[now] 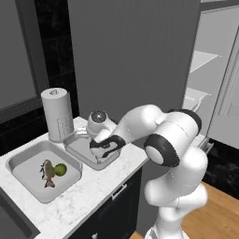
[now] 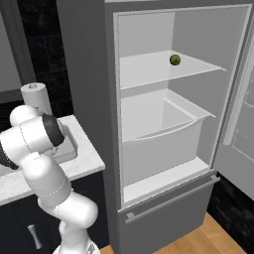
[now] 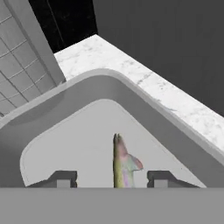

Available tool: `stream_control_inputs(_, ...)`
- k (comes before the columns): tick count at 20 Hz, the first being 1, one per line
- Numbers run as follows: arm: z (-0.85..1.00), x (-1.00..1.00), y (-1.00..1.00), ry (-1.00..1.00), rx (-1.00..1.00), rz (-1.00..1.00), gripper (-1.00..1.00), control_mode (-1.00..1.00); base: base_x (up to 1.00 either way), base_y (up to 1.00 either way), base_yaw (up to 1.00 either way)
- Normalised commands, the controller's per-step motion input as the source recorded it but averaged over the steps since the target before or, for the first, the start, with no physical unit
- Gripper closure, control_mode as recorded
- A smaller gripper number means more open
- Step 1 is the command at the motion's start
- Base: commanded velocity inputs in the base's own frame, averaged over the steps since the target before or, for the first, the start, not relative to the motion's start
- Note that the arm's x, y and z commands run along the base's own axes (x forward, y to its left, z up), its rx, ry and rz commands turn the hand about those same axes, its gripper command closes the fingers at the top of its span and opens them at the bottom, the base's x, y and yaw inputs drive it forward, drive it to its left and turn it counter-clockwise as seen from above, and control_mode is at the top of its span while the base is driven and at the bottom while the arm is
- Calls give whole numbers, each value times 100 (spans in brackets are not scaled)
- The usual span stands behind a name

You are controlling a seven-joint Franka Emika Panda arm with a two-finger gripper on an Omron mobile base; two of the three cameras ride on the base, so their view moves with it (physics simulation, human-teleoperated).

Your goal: Place one lime and one fish in each tupperware on the nearby counter, to pack two identical lunches.

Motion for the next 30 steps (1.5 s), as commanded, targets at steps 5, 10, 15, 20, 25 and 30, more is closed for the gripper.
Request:
stream_control_inputs(5, 60, 8, 4, 17, 0, -13, -100, -100, 0, 0, 0)
stream_control_inputs(10, 100, -73, 1, 17, 0, -12, -100, -100, 0, 0, 0)
stream_control_inputs(15, 100, -100, 0, 7, 0, -7, -100, -100, 0, 0, 0)
stream_control_inputs(20, 65, -100, -20, 5, 0, -2, -100, -100, 0, 0, 0)
stream_control_inputs(25, 5, -100, -91, 0, 0, 0, -100, -100, 0, 0, 0)
stream_control_inputs(30, 0, 0, 0, 0, 0, 0, -100, 100, -100, -100, -5)
